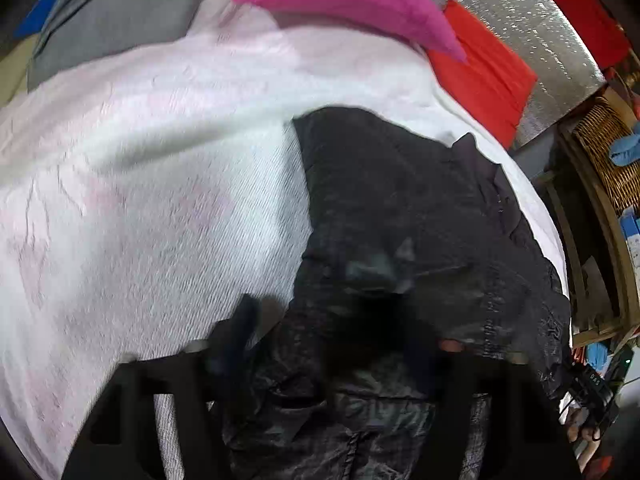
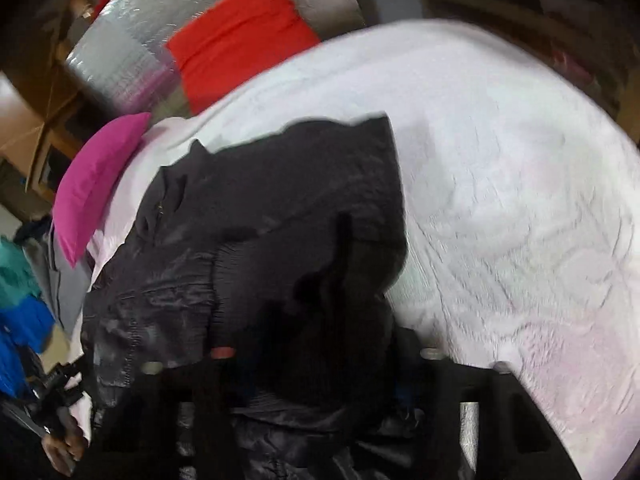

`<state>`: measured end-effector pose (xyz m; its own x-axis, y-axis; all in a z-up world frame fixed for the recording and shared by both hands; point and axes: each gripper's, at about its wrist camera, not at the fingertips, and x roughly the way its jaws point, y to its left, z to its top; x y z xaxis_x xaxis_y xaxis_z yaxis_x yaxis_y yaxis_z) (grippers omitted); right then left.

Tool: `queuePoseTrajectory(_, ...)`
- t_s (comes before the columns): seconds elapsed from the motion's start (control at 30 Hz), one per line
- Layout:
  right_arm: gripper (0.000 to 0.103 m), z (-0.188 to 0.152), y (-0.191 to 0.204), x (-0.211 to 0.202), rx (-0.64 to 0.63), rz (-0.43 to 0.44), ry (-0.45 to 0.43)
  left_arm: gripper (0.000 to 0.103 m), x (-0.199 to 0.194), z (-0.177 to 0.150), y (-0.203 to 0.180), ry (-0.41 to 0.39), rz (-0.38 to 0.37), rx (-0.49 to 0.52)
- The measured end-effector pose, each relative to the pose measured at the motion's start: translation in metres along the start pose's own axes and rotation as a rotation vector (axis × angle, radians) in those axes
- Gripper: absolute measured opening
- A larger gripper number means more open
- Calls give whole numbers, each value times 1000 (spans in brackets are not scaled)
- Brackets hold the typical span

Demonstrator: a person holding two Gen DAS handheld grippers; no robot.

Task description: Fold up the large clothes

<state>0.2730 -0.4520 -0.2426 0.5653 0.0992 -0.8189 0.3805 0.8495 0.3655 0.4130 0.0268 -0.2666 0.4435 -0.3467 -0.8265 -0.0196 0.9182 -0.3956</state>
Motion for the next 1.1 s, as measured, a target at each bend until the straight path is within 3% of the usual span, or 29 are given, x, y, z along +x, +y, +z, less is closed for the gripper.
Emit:
queuePoseTrajectory(0.13,41,-3,4,-17,-17,0,-61,57,-4,-2,-2,-36,32,23)
queuePoseTrajectory(0.2,41,-5,0,-13,-15,-9,-37,65,10,-5,4,20,46,-4)
queuePoseTrajectory(0.33,42,-4,-6,-4,12,-5,5,66,6,-6,5,21,44,-8)
queuePoseTrajectory(0.47,61,-7,-13,-19,69,34,-5,67,-12,-9,-3,-15,-6,22)
queuePoseTrajectory(0.6,72,-9,-15,-31,83,73,-44,73,-21,-16,0,-25,-20,42)
queuePoseTrajectory(0.7,72,-12,-17,-21,87,46,-14,73,-8,-20,6,29,-21,28)
queuePoseTrajectory(0.8,61,-17,-17,-10,41,24,14,73,-2,-25,12,65,-7,32)
queuePoseTrajectory(0.9,54,-20,-10,-14,-9,0,-7,73,-3,-28,4,45,35,72)
queuePoseTrajectory(1.1,56,-12,-10,-26,3,8,-45,73,-14,-21,-7,-17,75,88)
